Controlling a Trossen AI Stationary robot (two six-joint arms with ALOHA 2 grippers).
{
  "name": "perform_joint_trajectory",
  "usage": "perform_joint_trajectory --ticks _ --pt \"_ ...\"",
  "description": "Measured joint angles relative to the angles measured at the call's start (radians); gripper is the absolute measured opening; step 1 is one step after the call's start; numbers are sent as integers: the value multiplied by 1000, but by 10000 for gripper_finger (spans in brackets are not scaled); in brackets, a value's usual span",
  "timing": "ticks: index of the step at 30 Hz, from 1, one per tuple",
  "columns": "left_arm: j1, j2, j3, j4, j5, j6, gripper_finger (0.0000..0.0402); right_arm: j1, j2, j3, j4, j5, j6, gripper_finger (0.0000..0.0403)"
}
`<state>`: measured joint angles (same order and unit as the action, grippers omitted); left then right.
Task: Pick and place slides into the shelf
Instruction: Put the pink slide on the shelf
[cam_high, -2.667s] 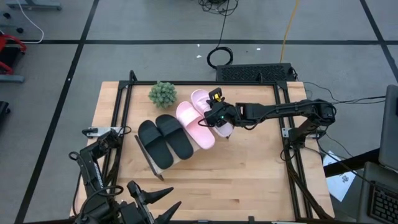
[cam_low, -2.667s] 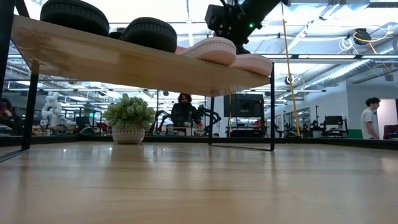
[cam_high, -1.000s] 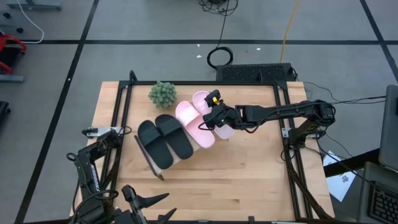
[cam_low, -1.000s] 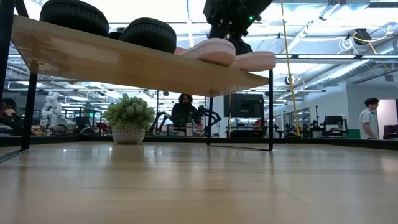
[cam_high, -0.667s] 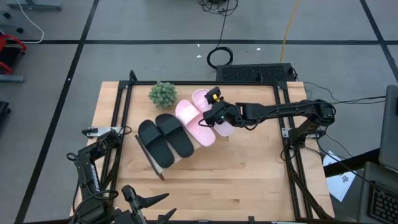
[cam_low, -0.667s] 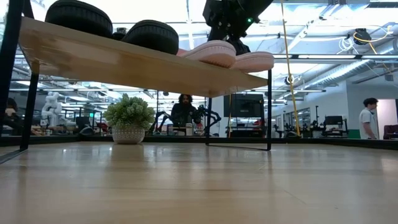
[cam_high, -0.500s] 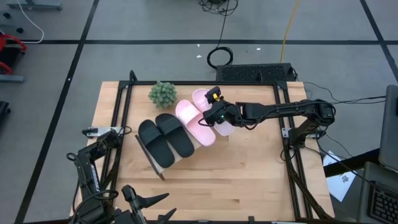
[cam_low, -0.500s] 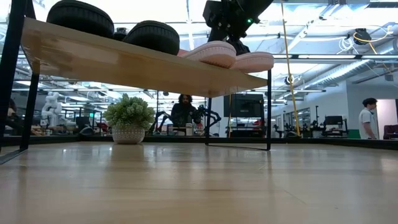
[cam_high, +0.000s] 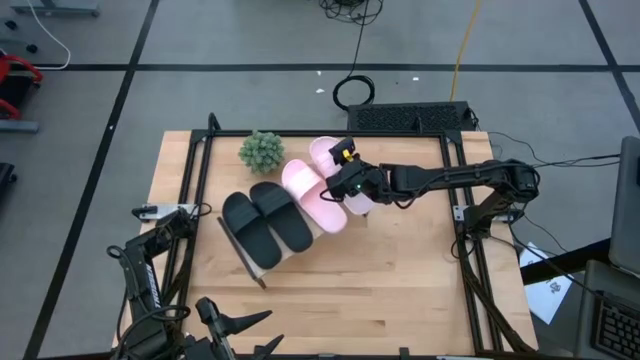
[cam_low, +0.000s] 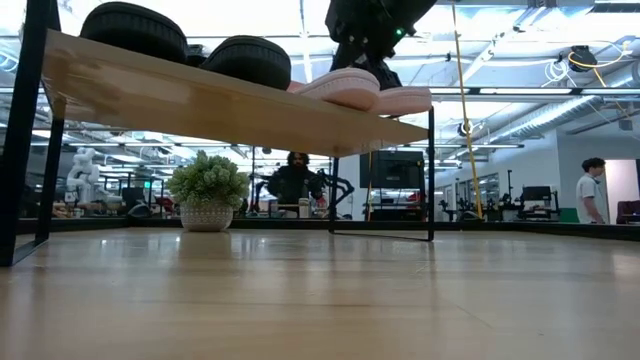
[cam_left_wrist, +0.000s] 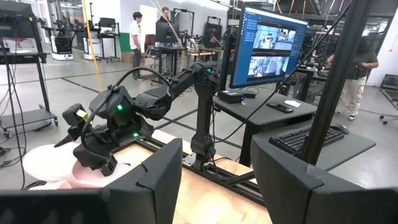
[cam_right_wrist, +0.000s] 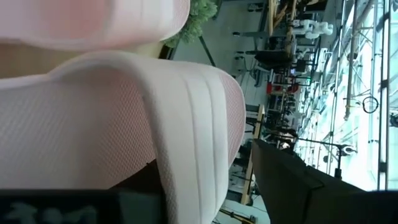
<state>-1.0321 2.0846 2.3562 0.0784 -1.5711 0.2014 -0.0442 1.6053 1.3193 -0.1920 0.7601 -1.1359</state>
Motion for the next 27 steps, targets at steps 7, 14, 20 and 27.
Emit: perform_joint_trajectory --ticks 7,14,20,27 --pt "0 0 0 0 0 3 191 13 0 0 -19 -46 52 169" --pt "0 0 0 0 0 1 191 11 0 0 -7 -54 52 169" --pt "0 0 0 0 0 0 191 11 0 0 -9 -51 64 169" --pt "0 0 0 0 0 3 191 12 1 0 -94 -50 127 169"
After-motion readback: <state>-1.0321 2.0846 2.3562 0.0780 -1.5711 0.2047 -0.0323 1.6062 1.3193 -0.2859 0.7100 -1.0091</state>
